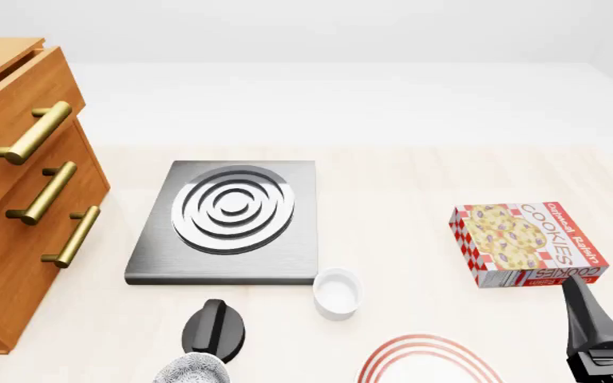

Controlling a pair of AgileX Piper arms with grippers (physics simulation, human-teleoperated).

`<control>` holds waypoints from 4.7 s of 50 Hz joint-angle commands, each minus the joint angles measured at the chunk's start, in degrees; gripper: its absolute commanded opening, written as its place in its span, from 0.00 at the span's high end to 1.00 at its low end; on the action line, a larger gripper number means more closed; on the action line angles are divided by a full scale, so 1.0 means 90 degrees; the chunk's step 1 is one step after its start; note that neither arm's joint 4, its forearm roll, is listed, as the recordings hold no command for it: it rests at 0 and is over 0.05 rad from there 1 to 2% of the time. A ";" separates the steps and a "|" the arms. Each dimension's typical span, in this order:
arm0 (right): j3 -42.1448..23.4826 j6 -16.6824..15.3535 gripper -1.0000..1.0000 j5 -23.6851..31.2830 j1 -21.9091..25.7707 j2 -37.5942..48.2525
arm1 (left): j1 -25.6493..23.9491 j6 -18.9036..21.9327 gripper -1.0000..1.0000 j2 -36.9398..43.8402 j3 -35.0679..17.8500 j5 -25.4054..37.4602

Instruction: Pick the akita bowl on the wooden cabinet and place it on the plate.

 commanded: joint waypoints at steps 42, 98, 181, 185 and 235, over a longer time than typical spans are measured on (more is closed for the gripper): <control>0.0000 0.0000 0.00 0.0000 0.0000 0.0000 | -0.1166 -0.1017 1.00 -0.1039 -0.0193 0.0590; 0.0000 0.0000 0.00 0.0000 0.0000 0.0000 | -0.2715 -0.1661 1.00 -0.1394 0.0105 0.0302; 0.0000 0.0000 0.00 0.0000 0.0000 0.0000 | -0.5123 -0.1499 1.00 -0.1514 0.0577 0.0416; 0.0000 0.0000 0.00 0.0000 0.0000 0.0000 | -0.5209 -0.1506 1.00 -0.1509 0.0646 0.0400; 0.0000 0.0000 0.00 0.0000 0.0000 0.0000 | -0.6745 -0.1262 1.00 -0.1614 0.1175 0.0282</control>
